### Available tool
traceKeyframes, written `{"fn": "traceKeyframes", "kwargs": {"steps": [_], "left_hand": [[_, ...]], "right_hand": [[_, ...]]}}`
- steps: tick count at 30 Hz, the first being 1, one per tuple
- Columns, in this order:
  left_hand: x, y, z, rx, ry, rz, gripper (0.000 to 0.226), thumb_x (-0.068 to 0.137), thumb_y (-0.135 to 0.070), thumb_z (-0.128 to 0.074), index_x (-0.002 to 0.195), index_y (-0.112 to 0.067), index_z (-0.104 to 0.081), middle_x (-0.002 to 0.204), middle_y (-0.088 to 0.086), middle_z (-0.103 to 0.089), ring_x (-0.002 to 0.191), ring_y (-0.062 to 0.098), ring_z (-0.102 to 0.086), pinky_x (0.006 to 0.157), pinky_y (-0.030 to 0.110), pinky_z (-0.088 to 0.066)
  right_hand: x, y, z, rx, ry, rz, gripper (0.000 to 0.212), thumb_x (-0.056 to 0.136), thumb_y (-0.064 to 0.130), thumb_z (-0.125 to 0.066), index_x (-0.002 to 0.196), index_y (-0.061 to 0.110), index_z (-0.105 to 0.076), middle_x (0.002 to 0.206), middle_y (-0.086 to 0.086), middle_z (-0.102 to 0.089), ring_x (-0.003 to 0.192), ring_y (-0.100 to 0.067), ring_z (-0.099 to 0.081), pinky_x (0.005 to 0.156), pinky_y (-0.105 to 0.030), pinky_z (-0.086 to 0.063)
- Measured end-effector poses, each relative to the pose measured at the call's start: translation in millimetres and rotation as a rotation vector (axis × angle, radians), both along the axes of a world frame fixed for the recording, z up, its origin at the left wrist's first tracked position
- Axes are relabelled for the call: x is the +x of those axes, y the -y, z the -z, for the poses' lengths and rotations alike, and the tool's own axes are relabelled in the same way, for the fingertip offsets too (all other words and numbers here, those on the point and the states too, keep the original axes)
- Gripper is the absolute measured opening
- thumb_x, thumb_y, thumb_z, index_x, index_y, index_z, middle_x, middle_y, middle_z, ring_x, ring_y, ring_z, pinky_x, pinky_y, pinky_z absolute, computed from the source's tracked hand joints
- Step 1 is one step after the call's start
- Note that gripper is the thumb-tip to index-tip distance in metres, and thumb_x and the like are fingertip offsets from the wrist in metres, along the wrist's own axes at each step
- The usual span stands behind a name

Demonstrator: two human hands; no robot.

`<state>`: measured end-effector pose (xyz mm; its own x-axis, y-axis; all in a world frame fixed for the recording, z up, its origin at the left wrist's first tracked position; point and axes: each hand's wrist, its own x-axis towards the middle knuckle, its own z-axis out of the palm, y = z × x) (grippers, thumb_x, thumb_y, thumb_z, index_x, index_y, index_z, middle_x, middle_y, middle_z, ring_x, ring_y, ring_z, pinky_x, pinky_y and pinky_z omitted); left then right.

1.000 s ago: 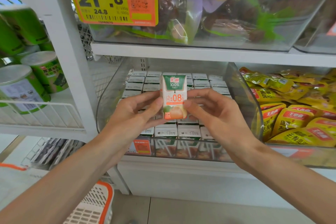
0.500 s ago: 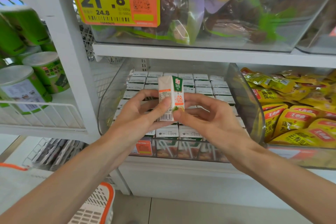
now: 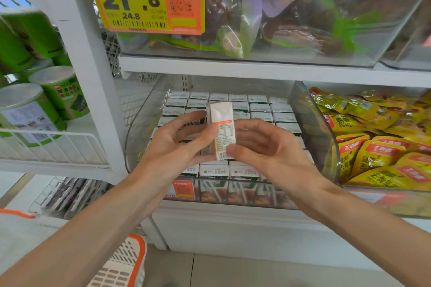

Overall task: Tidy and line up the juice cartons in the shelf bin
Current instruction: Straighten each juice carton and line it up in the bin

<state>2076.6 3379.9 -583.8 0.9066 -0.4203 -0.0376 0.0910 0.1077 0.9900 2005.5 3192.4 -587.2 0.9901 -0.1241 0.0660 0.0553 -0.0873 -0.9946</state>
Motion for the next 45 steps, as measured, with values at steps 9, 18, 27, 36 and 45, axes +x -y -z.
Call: {"fn": "traceKeyframes", "kwargs": {"steps": [9, 18, 27, 36, 45], "left_hand": [[-2.6, 0.1, 2.3, 0.027, 0.069, 0.021, 0.041, 0.074, -0.033, -0.089, 0.112, -0.031, -0.076, 0.112, -0.012, -0.078, 0.101, 0.016, -0.078, 0.077, 0.027, -0.064], [1.4, 0.5, 3.2, 0.193, 0.465, 0.036, 0.05, 0.067, -0.022, -0.091, 0.11, -0.024, -0.066, 0.113, -0.014, -0.077, 0.117, 0.002, -0.068, 0.099, 0.015, -0.051], [2.1, -2.3, 2.3, 0.195, 0.502, -0.001, 0.049, 0.065, -0.029, -0.09, 0.109, -0.023, -0.069, 0.112, -0.015, -0.078, 0.114, 0.002, -0.069, 0.098, 0.018, -0.054], [-3.1, -1.0, -1.3, 0.177, 0.345, -0.01, 0.037, 0.096, -0.037, -0.065, 0.134, -0.038, -0.061, 0.106, -0.017, -0.08, 0.099, -0.002, -0.074, 0.078, 0.003, -0.049], [-3.8, -0.9, 3.8, 0.234, 0.367, 0.073, 0.035, 0.107, -0.039, -0.047, 0.137, -0.051, -0.06, 0.12, -0.016, -0.075, 0.112, 0.007, -0.072, 0.095, 0.036, -0.06]], "right_hand": [[2.0, 0.0, -1.4, -0.208, 0.074, 0.071, 0.035, 0.081, 0.025, -0.091, 0.113, 0.029, -0.078, 0.102, 0.011, -0.08, 0.098, -0.01, -0.074, 0.09, -0.029, -0.061], [3.3, 2.9, 4.9, -0.361, 0.317, 0.094, 0.049, 0.079, -0.01, -0.083, 0.122, 0.013, -0.074, 0.119, 0.007, -0.077, 0.118, -0.006, -0.07, 0.103, -0.028, -0.056], [5.3, 4.2, 7.5, -0.414, 0.401, 0.101, 0.048, 0.084, -0.004, -0.084, 0.127, 0.013, -0.074, 0.124, 0.004, -0.073, 0.121, -0.006, -0.067, 0.101, -0.025, -0.057], [3.8, 0.2, -3.4, 0.009, 0.058, 0.069, 0.052, 0.097, 0.025, -0.075, 0.142, 0.041, -0.054, 0.103, 0.0, -0.083, 0.097, -0.014, -0.079, 0.087, -0.022, -0.059], [12.4, -0.2, -14.1, 0.296, -0.231, 0.101, 0.023, 0.1, 0.032, -0.07, 0.118, 0.018, -0.076, 0.097, -0.021, -0.08, 0.081, -0.03, -0.079, 0.066, -0.027, -0.064]]}}
